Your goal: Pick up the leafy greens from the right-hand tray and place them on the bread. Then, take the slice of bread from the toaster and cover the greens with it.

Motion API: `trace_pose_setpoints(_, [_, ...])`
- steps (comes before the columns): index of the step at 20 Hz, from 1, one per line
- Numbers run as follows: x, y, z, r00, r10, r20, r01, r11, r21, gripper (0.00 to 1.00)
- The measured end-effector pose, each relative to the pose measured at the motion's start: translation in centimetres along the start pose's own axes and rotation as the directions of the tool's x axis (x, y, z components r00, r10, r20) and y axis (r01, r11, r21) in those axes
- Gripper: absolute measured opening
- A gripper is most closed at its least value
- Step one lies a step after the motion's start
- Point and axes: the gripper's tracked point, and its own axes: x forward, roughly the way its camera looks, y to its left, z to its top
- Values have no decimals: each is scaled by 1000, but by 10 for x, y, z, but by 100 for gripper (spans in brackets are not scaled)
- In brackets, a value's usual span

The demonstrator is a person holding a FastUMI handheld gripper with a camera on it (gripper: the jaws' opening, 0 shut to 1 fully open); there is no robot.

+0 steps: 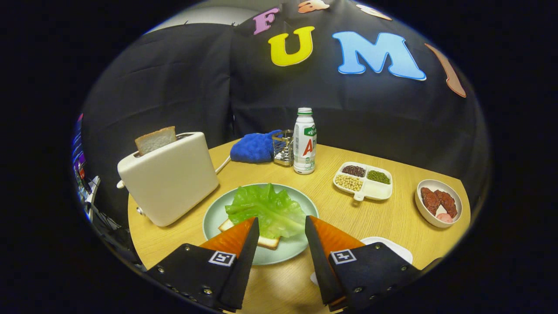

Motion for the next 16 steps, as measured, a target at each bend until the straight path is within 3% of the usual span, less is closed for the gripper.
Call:
trace_pose_setpoints(8, [-24, 39, 50, 983, -65, 174, 64, 998, 16, 65])
trace_pose_setpoints(16, [-18, 109, 86, 966, -18, 259, 10, 999, 32, 64])
